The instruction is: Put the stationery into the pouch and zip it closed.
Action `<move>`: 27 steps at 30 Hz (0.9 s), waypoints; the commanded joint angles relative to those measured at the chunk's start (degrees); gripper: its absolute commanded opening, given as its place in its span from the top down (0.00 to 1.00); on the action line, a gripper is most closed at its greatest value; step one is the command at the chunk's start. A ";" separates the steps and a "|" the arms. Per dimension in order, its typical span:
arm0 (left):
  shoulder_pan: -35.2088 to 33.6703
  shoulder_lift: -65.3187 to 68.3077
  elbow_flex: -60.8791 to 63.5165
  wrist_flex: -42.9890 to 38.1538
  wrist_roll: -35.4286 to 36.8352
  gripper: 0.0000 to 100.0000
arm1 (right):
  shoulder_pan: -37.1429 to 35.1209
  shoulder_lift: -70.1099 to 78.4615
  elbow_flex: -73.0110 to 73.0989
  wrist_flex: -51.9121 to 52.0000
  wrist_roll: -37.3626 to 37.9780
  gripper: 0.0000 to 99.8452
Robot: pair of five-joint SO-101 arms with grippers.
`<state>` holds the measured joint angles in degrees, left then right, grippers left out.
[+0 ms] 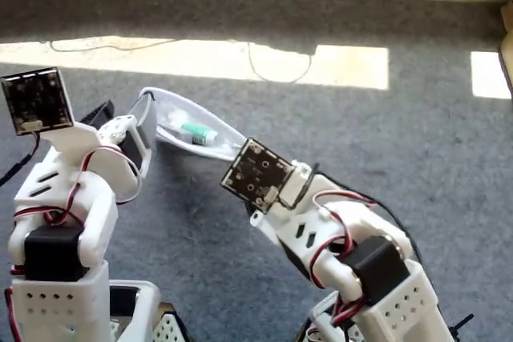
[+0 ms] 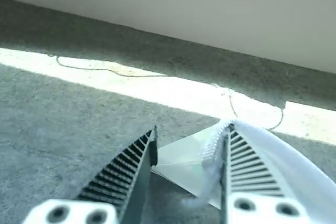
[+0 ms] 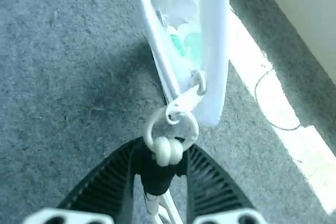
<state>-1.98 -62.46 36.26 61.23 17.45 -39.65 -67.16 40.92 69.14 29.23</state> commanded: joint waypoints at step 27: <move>29.41 0.92 6.73 -13.45 -3.87 0.80 | -0.48 -24.31 17.98 -9.45 -0.53 0.99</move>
<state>25.45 -61.49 43.38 49.54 16.13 -39.65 -91.25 59.30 61.49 29.14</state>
